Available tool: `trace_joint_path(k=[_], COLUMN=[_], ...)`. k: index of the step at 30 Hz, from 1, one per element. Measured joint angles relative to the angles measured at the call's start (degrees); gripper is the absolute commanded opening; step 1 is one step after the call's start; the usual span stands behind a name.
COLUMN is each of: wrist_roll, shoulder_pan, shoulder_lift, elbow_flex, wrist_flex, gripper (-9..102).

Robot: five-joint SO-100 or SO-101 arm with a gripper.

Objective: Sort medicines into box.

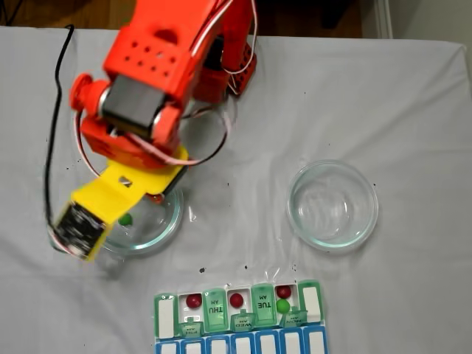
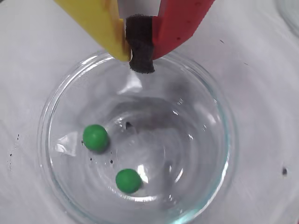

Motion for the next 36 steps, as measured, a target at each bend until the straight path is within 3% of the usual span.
trace_joint_path(k=[6, 11, 19, 22, 36], wrist_roll=[-22.2, -30.4, -37.7, -40.0, -45.1], shoulder_pan=[3.3, 1.9, 1.8, 2.2, 6.1], shoulder_lift=[-5.9, -12.3, -19.5, -21.1, -31.8], elbow_flex=[-2.0, -4.6, -11.4, -13.5, -22.9], wrist_flex=[-0.6, -2.3, -0.6, -0.5, 4.9], gripper=[0, 0, 1, 19, 22])
